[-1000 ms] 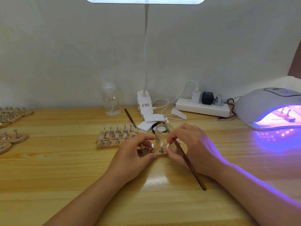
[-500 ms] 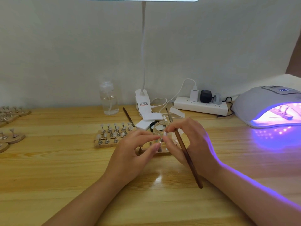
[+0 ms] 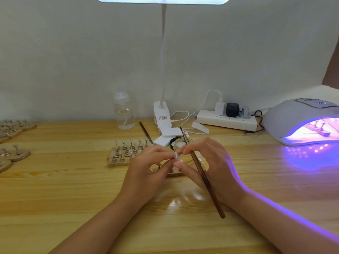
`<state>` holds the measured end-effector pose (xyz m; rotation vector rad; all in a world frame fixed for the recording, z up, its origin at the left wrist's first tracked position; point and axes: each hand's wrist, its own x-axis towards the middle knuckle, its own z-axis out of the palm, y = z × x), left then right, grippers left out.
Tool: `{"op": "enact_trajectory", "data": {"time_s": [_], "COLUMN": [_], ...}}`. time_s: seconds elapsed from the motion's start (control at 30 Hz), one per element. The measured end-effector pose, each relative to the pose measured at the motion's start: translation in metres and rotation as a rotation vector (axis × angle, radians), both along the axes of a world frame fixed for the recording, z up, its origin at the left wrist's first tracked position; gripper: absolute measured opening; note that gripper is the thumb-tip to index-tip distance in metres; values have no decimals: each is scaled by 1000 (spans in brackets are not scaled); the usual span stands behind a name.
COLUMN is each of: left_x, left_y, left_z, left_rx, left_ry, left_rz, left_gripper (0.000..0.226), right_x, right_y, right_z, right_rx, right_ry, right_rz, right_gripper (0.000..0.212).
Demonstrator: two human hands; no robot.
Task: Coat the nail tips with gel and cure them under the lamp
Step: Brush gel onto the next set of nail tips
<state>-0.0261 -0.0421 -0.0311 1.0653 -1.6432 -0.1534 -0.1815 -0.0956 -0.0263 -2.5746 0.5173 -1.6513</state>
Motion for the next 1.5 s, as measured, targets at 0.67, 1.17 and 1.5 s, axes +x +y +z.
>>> {"op": "enact_trajectory", "data": {"time_s": [0.67, 1.17, 1.5], "left_x": [0, 2, 1], "left_y": [3, 2, 3], "left_z": [5, 4, 6], "left_rx": [101, 82, 73], "left_ry": [117, 77, 51], "left_rz": [103, 122, 129], "left_gripper": [21, 21, 26], "right_x": [-6, 12, 20], "right_y": [-15, -56, -53], "right_z": [24, 46, 44], "right_rx": [668, 578, 492], "right_ry": [-415, 72, 256], "right_rz": [29, -239, -284], "right_gripper": [33, 45, 44]}}
